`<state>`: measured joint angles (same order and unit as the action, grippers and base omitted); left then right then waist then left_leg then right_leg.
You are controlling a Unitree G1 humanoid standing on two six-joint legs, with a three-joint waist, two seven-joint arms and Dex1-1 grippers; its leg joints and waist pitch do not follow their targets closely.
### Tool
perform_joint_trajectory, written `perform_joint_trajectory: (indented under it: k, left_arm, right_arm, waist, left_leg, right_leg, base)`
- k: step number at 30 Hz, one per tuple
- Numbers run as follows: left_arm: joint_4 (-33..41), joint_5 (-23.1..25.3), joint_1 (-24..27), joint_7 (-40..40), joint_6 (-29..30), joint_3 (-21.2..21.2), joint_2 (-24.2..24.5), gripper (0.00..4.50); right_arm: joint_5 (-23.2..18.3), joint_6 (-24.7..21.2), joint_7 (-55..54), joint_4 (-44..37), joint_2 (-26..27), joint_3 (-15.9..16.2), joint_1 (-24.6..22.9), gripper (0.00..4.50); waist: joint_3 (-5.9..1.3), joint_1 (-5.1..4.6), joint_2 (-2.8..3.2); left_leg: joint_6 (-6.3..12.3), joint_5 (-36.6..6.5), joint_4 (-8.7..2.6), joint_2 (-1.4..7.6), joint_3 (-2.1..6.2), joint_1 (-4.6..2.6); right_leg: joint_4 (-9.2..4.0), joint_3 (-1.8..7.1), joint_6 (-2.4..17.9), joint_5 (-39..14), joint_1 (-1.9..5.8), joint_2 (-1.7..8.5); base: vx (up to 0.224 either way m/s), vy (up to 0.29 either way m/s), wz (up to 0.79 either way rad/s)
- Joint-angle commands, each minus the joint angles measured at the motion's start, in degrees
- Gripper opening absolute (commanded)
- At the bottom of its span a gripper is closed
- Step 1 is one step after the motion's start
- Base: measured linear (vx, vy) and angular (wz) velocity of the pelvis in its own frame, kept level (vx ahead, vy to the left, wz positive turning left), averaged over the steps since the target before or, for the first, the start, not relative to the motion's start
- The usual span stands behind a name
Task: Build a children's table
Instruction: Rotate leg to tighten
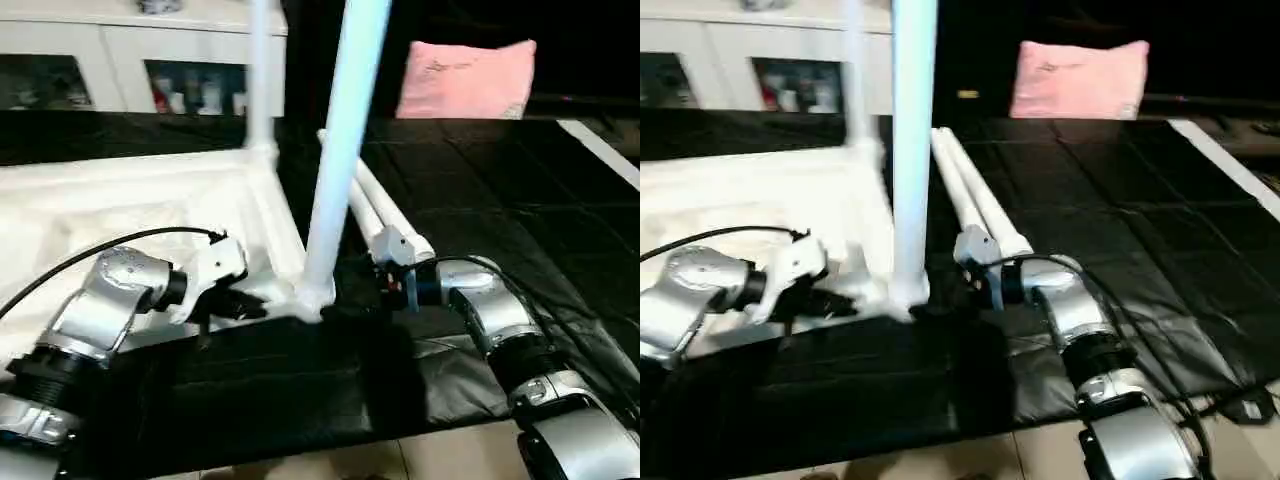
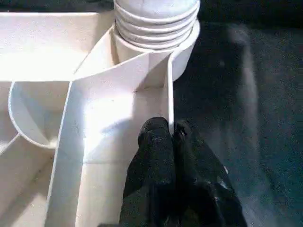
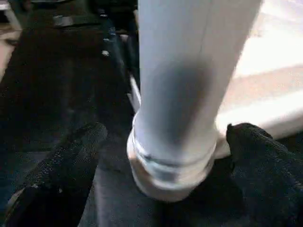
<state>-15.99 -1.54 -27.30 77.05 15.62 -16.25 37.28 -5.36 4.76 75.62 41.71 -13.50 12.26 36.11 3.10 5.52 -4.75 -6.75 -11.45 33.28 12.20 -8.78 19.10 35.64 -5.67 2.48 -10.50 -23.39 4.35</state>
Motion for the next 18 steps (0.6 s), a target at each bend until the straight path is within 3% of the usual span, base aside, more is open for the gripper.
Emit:
perform_joint_trajectory:
  k: [1, 4, 18]
  left_arm:
    - [1.2, -0.8, -1.3, 3.7, -2.9, -2.4, -0.2, 0.0]
    - [0.8, -0.5, -1.7, 5.0, -4.5, -3.0, -0.1, 0.0]
    - [1.2, -0.3, -2.1, 8.4, -7.1, -4.9, 0.1, 0.0]
  right_arm:
    - [0.0, 1.1, 2.4, 0.9, -1.0, 0.8, 0.7, 4.37]
    - [-0.3, 0.9, 4.6, 1.8, -1.0, 1.3, 1.2, 4.37]
    - [-1.0, 1.4, 9.3, 2.0, -0.8, 2.1, 0.9, 3.09]
  waist:
    - [-3.49, -0.31, 1.36]
    - [-3.45, -0.26, 1.19]
    - [-3.54, 0.0, 1.1]
  left_leg:
    - [2.32, -8.2, -3.92, 1.38, -0.58, 0.26]
    - [2.01, -8.6, -3.9, 1.32, -0.59, 0.38]
    - [1.71, -8.1, -3.8, 1.37, -0.59, 0.53]
  right_leg:
    - [-3.78, 3.59, 11.7, -10.1, 3.51, 3.87]
    - [-3.85, 3.58, 11.5, -11.2, 3.54, 3.88]
    - [-3.73, 3.56, 11.0, -11.4, 3.64, 3.86]
  base:
    - [0.0, 0.0, 0.0]
    - [0.0, 0.0, 0.0]
    - [0.0, 0.0, 0.0]
